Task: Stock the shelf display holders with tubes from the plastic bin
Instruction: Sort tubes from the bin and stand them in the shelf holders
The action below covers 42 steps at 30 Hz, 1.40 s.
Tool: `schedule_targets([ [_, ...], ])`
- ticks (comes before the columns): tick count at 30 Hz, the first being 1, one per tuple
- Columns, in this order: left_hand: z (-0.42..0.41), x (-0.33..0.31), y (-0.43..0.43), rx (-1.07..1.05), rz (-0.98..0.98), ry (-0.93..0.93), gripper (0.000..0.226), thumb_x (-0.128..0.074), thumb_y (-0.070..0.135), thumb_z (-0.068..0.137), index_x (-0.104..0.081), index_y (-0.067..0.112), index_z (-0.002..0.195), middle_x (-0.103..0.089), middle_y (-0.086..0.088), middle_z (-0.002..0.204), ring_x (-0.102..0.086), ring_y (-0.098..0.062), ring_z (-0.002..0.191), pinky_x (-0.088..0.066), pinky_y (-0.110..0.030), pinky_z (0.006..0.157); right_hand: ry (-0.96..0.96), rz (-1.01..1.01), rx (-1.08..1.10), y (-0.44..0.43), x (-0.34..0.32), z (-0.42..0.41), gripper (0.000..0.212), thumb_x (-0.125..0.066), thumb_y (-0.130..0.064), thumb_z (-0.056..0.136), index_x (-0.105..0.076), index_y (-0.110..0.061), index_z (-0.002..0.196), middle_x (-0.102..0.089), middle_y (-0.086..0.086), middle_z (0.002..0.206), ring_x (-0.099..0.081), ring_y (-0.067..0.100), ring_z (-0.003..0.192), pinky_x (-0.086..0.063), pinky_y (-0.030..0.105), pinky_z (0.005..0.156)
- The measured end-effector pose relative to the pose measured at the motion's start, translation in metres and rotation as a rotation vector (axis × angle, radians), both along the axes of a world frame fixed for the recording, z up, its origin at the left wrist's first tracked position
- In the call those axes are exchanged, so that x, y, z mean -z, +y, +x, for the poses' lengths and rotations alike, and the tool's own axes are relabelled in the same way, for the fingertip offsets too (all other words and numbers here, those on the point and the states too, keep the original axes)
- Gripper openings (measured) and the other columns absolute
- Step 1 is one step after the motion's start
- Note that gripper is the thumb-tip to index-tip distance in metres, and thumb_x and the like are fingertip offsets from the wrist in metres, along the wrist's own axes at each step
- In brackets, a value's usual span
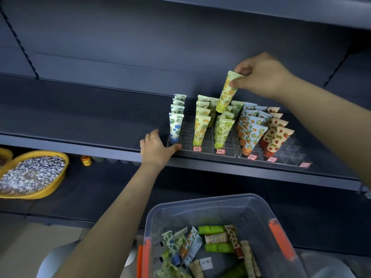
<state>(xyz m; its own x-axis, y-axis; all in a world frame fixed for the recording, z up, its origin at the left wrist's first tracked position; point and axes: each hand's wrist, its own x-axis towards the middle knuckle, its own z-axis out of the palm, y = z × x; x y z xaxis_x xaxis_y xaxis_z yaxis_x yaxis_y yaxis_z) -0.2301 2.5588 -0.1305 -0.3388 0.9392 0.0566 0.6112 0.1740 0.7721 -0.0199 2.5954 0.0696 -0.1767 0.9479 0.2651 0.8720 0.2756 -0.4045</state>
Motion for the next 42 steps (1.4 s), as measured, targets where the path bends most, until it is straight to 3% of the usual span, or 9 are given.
schedule_targets([
  [11,-0.01,0.016,0.009,0.04,0.044,0.107,0.073,-0.073,0.05,0.074,-0.046,0.02,0.134,-0.044,0.001,0.135,-0.032,-0.023,0.125,-0.026,-0.027,0.104,-0.166,-0.124,0.032,0.049,0.03,-0.021,0.031,-0.076,-0.022,0.077,-0.07,-0.014,0.106,-0.066,0.002,0.112,-0.061,0.018,0.105,-0.044,0.023,0.085],
  [16,-0.01,0.017,0.008,0.084,0.04,0.131,0.049,-0.071,0.048,0.076,-0.06,0.022,0.116,-0.044,0.004,0.127,-0.031,-0.021,0.119,-0.023,-0.017,0.092,-0.313,-0.147,0.069,0.063,0.047,-0.024,0.025,-0.077,-0.027,0.074,-0.07,-0.022,0.097,-0.067,-0.002,0.108,-0.06,0.021,0.104,-0.046,0.039,0.096],
  [33,-0.009,0.011,0.007,0.096,0.0,0.113,0.047,-0.071,0.046,0.077,-0.059,0.022,0.116,-0.042,0.004,0.128,-0.029,-0.021,0.12,-0.023,-0.017,0.093,-0.297,-0.193,0.037,0.074,0.054,-0.025,0.035,-0.08,-0.033,0.07,-0.07,-0.021,0.101,-0.068,-0.001,0.109,-0.059,0.023,0.106,-0.045,0.043,0.098],
  [37,-0.009,0.011,0.006,0.096,0.001,0.104,0.045,-0.072,0.045,0.077,-0.059,0.023,0.114,-0.043,0.005,0.126,-0.03,-0.02,0.119,-0.022,-0.016,0.09,-0.394,-0.164,0.046,0.074,0.058,-0.027,0.029,-0.075,-0.035,0.074,-0.069,-0.024,0.101,-0.067,-0.004,0.111,-0.058,0.022,0.108,-0.041,0.038,0.096],
  [42,-0.009,0.011,0.007,0.097,-0.005,0.11,0.045,-0.071,0.047,0.077,-0.059,0.024,0.114,-0.042,0.005,0.126,-0.03,-0.02,0.118,-0.024,-0.017,0.091,-0.509,-0.15,0.079,0.076,0.069,-0.027,0.03,-0.066,-0.032,0.078,-0.069,-0.019,0.105,-0.066,0.002,0.116,-0.056,0.025,0.108,-0.03,0.042,0.094],
])
